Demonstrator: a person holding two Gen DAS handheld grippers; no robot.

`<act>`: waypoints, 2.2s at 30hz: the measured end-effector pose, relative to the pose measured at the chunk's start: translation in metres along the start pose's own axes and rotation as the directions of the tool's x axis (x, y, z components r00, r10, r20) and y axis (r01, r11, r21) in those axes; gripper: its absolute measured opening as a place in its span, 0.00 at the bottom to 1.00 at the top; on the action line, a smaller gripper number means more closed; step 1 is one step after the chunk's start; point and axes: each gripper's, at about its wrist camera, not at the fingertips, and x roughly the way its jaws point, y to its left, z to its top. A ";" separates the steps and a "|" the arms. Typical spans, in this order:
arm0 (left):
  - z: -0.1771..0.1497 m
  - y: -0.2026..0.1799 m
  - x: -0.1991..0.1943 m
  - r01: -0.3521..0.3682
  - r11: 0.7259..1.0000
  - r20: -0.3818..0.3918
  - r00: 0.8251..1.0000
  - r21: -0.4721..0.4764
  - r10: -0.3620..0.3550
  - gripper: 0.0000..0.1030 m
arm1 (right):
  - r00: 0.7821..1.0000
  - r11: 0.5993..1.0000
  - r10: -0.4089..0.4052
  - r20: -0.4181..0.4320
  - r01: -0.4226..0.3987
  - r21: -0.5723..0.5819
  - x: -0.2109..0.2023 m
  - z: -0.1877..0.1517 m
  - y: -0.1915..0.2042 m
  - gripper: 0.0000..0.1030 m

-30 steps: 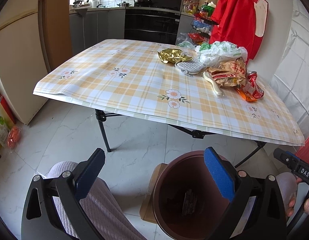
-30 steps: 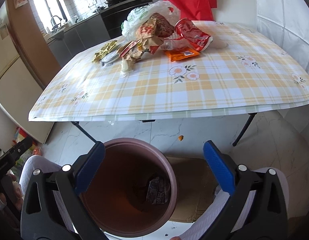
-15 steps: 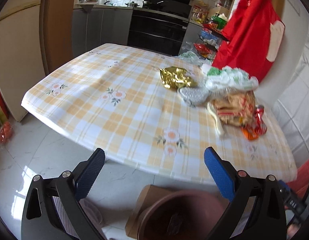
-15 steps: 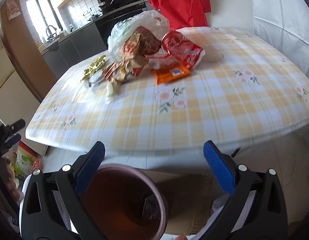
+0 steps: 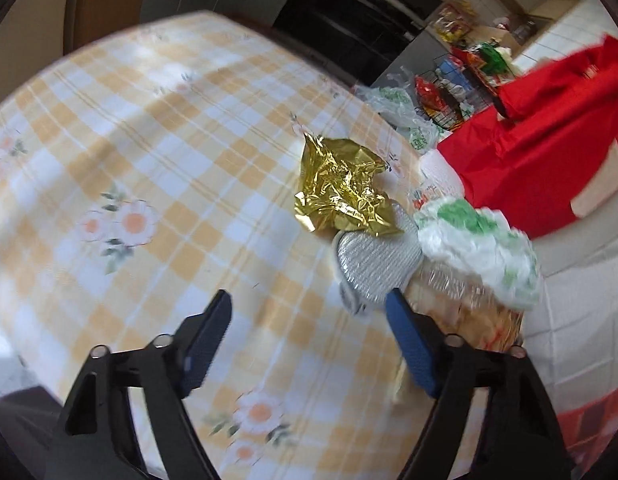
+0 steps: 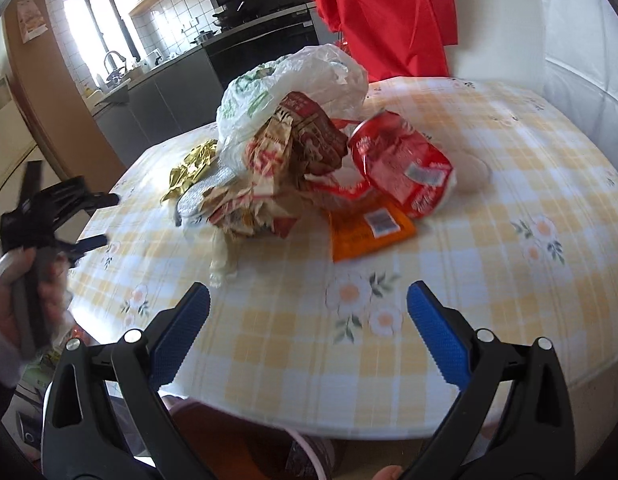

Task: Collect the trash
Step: 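Reach to the gold foil wrapper and grasp it with the left gripper, then lift the gold foil with the left gripper while the right gripper grasps the red Coke can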

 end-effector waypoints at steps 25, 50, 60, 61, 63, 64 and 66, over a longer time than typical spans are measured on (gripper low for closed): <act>0.056 0.010 0.099 0.019 0.920 -0.054 0.998 -0.391 -0.043 0.33 | 1.000 0.998 -0.013 -0.018 0.014 0.054 0.022 0.050 -0.037 0.94; 0.010 -0.011 -0.054 0.081 0.984 0.097 0.991 0.158 -0.097 0.09 | 0.984 0.982 -0.175 -0.032 0.172 -0.075 0.038 0.062 -0.047 0.94; -0.013 -0.031 -0.100 0.104 0.953 0.162 0.975 0.283 -0.154 0.09 | 0.965 0.965 -0.245 -0.094 0.233 -0.118 0.093 0.095 -0.039 0.80; -0.015 -0.033 -0.102 0.105 0.950 0.163 0.974 0.295 -0.159 0.09 | 0.963 0.966 -0.245 -0.107 0.233 -0.114 0.098 0.097 -0.038 0.78; -0.018 -0.037 -0.107 0.119 0.942 0.163 0.971 0.313 -0.177 0.09 | 0.961 0.966 -0.248 -0.121 0.236 -0.106 0.102 0.098 -0.038 0.71; -0.020 -0.039 -0.109 0.131 0.938 0.158 0.969 0.321 -0.190 0.09 | 0.960 0.967 -0.246 -0.132 0.234 -0.097 0.104 0.099 -0.038 0.60; -0.024 -0.042 -0.111 0.154 0.929 0.142 0.967 0.337 -0.212 0.09 | 0.966 0.975 -0.221 -0.132 0.216 -0.053 0.100 0.099 -0.041 0.53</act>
